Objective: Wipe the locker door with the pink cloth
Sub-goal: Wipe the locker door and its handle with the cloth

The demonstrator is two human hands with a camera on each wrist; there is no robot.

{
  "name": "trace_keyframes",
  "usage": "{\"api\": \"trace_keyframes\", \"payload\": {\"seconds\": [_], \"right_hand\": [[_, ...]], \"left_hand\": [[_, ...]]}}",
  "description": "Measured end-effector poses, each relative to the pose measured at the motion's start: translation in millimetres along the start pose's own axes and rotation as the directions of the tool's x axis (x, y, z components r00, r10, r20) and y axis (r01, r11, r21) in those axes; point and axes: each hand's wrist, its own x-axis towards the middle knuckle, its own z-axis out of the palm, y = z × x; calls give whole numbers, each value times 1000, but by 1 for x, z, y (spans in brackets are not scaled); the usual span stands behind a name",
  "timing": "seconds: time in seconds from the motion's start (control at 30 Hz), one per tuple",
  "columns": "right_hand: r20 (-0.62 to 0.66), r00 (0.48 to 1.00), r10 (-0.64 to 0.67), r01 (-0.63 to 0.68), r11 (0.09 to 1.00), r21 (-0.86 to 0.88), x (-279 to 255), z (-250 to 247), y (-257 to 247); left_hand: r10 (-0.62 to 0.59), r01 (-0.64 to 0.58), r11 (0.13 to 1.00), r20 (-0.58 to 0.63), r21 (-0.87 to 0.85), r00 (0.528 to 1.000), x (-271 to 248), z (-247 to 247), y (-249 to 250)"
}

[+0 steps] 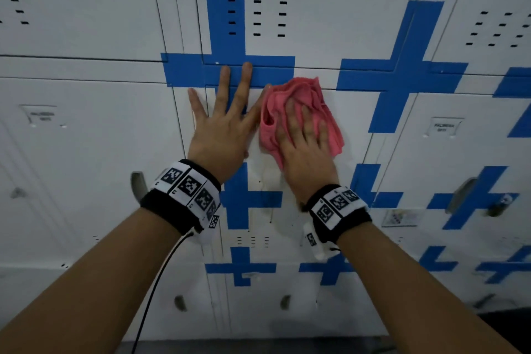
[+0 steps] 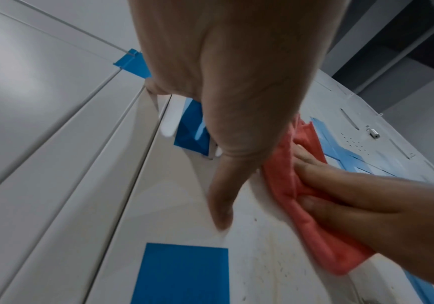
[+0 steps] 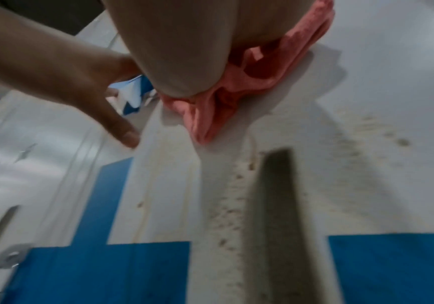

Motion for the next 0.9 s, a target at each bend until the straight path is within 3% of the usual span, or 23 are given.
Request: {"api": "trace_keyframes", "payload": {"seconds": [0.13, 0.27, 0.43, 0.6, 0.67, 0.77, 0.83, 0.9], "right_hand": [[16, 986, 168, -168, 979, 117, -15, -13, 28], [-102, 943, 316, -294, 938, 184, 1, -6, -6], [-74, 988, 134, -127, 988, 93, 18, 7, -58], [-65, 998, 15, -17, 999, -31, 3, 8, -17], [-18, 998, 64, -64, 998, -16, -9, 3, 10], [59, 963, 264, -268, 960, 80, -24, -7, 40], [83, 941, 329, -337, 935, 115, -25, -10, 35], [27, 928, 371, -371, 918, 139, -15, -9, 14]], "left_hand": [[2, -2, 1000, -3, 22, 1000, -2, -3, -4], [-8, 11, 998, -43, 60, 999, -4, 0, -9], [0, 3, 999, -61, 54, 998, -5, 9, -12], [-2, 5, 999, -63, 50, 998, -10, 11, -17], [-11, 14, 999, -52, 44, 999, -11, 11, -17], [-38, 38, 999, -33, 13, 999, -10, 9, -15], [-49, 49, 999, -22, 1, 999, -9, 10, -11], [-62, 61, 998, -17, -20, 998, -9, 10, -8]]}}
